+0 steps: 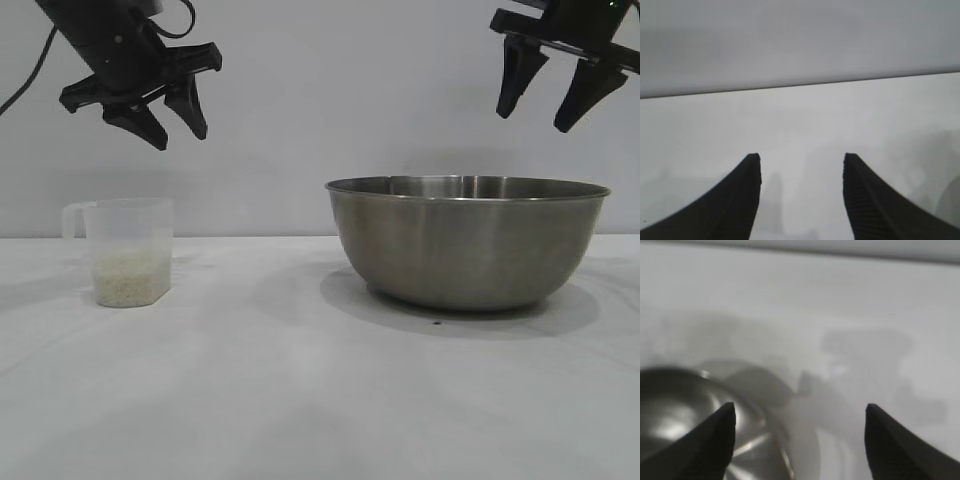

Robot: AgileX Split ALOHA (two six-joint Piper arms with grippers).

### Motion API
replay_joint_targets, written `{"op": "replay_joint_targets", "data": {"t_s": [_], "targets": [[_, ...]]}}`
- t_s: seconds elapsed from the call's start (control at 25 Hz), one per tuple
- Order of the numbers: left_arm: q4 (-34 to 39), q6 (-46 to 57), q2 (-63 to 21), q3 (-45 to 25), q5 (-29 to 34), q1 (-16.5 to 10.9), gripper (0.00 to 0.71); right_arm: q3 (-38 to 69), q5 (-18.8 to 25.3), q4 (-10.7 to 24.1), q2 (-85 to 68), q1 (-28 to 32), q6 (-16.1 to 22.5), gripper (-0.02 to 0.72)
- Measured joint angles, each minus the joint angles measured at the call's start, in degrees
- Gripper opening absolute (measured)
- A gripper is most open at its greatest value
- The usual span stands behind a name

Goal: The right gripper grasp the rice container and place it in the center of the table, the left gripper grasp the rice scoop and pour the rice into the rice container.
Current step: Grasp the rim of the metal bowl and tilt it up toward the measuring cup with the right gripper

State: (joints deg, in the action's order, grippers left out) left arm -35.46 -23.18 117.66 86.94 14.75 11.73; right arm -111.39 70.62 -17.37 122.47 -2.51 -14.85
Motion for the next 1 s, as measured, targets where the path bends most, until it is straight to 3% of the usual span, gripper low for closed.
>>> {"op": "replay_joint_targets", "data": {"t_s": [0.2, 0.52, 0.6, 0.64, 0.88, 1.0], "targets": [[0.0, 0.0, 0.0, 0.0, 0.0, 0.0, 0.309, 2.58, 0.03, 0.91, -0.13, 0.0, 2.0, 0.512], [0.0, 0.0, 0.0, 0.0, 0.03, 0.0, 0.309, 11.94, -0.08, 0.42, -0.13, 0.0, 2.0, 0.512], [0.0, 0.0, 0.0, 0.0, 0.14, 0.0, 0.309, 12.57, -0.08, -0.92, 0.93, 0.0, 2.0, 0.447], [0.0, 0.0, 0.0, 0.0, 0.13, 0.0, 0.309, 12.57, -0.19, -1.69, 1.77, 0.0, 2.0, 0.455], [0.0, 0.0, 0.0, 0.0, 0.16, 0.0, 0.309, 12.57, -0.73, -3.05, 5.5, 0.0, 1.88, 0.109], [0.0, 0.0, 0.0, 0.0, 0.16, 0.0, 0.309, 12.57, -0.77, -3.31, 5.49, 0.0, 1.11, 0.0]]}}
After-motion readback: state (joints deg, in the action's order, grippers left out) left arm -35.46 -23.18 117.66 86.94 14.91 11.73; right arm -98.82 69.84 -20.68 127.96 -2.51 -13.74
